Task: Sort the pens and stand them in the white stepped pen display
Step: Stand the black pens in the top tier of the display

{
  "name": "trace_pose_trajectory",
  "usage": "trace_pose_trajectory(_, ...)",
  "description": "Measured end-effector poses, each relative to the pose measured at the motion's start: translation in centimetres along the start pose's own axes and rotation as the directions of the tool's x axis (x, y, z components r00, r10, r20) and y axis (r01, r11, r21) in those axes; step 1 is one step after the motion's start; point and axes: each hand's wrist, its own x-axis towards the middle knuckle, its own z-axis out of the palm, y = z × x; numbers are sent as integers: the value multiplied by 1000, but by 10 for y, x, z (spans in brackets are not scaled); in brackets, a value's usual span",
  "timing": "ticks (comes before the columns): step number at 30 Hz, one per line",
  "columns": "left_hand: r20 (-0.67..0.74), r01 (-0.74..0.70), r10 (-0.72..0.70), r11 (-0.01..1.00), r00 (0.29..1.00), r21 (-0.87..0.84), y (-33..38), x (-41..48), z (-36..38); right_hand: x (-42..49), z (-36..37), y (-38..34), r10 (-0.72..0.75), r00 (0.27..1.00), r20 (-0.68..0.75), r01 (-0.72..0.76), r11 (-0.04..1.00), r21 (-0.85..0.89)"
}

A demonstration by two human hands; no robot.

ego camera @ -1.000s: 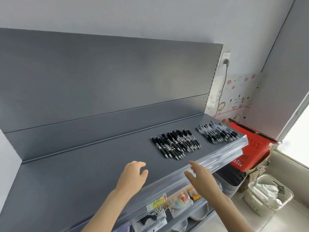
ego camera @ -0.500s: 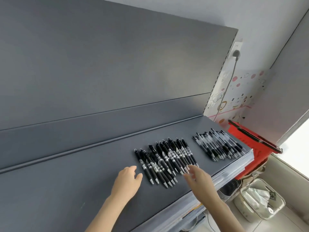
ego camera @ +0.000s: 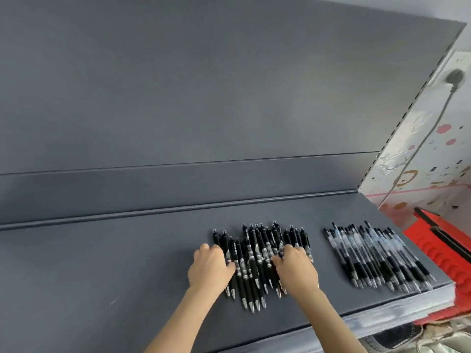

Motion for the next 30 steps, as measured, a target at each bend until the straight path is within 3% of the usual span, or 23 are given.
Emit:
trace_pose_trajectory(3,1,64,-64,998,998,-17,8,0,0,9,-3,-1,-12,997,79,8,999,52)
trace_pose_trajectory(11,-47,146,-142,985,989,97,-3,4,-6,17,-11,11,-36,992,122,15,985,170)
trace_pose_trajectory(14,-32,121,-121,993,992,10,-17,8,-11,19,-17,24,-78,985,154,20,937,348)
trace_pose_trajectory(16,-14,106,-110,979,994,-172,-19,8,-15,17,-24,31,-118,970,211,-16,840,542)
trace_pose_trajectory(20,96,82,-27,772,995,-631,0,-16,-31,4,-40,36,-232,901,368,-193,544,816)
trace_pose_trajectory(23,147,103,29,581,989,-808,7,-33,-36,-2,-46,36,-308,857,414,-280,397,874)
trace_pose_trajectory(26,146,128,-2,491,989,-862,6,-47,-35,-8,-43,36,-363,815,451,-337,336,879)
trace_pose_trajectory(30,193,198,-46,312,980,-929,3,-66,-42,-11,-43,22,-423,787,449,-322,340,884)
